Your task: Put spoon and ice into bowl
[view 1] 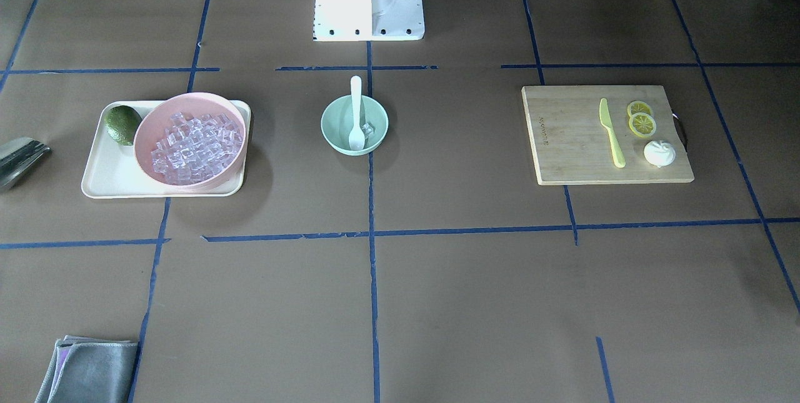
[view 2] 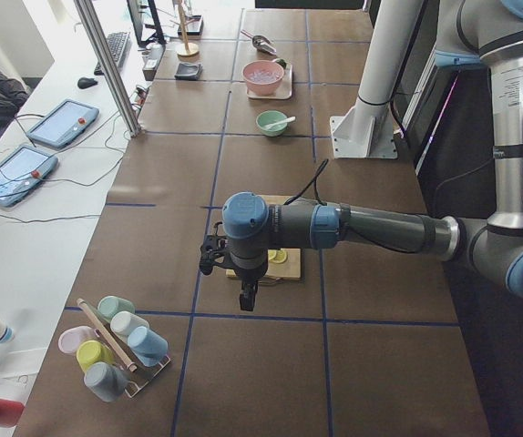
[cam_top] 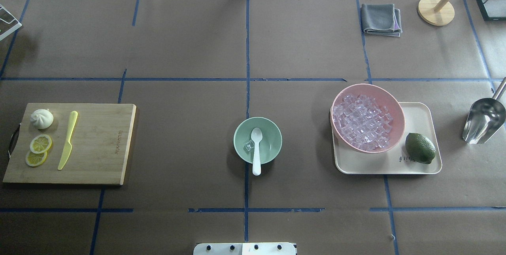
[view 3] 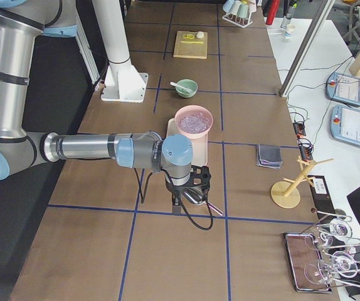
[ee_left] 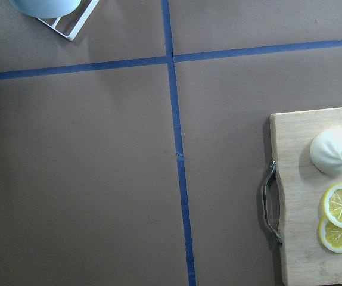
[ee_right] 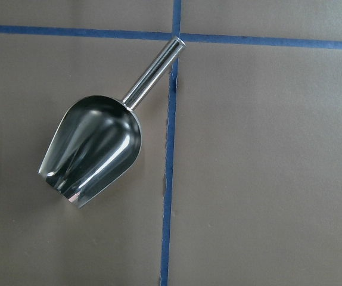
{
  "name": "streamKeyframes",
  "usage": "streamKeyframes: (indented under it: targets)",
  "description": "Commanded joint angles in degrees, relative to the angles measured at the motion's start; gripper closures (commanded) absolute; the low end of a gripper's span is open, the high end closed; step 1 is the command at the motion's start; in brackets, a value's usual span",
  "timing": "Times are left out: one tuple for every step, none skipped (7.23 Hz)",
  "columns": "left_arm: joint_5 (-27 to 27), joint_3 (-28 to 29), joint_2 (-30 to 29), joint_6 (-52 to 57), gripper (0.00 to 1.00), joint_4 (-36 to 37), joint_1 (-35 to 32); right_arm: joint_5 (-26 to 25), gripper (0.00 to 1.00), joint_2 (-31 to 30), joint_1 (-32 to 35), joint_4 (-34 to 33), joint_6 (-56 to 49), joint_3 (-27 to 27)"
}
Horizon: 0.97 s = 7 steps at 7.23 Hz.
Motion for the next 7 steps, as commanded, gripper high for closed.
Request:
streamKeyframes:
  targets:
    - [0.0,0.32,0.04,-0.29,0.0,0.16,0.03,0.01,0.0,0.24,-0.05,-0.05,0.25,-0.07]
    - [0.35,0.24,0.04,-0.2,0.0,0.33,0.03,0.09,0.0,0.24,-0.05,-0.05,0.16,-0.07]
    - [0.35,0.32,0.38,-0.11,0.0,0.51,0.03,0.09,0.0,0.24,-0.05,-0.05,0.16,-0.07]
    - [0.44,0.15,1.34,0.06,0.0,0.42,0.03,0.09,0.0,0.24,-0.14,-0.05,0.16,-0.16]
    - [0.35,0.32,1.53,0.06,0.0,0.51,0.03,0.09,0.0,0.24,-0.14,-0.05,0.16,-0.25]
    - [0.53,1.71,1.53,0.06,0.0,0.16,0.11,0.09,0.0,0.24,-0.14,-0.05,0.16,-0.25]
    - [0.35,2.25,1.53,0.06,0.0,0.16,0.11,0.09,0.0,0.24,-0.23,-0.14,0.16,-0.42]
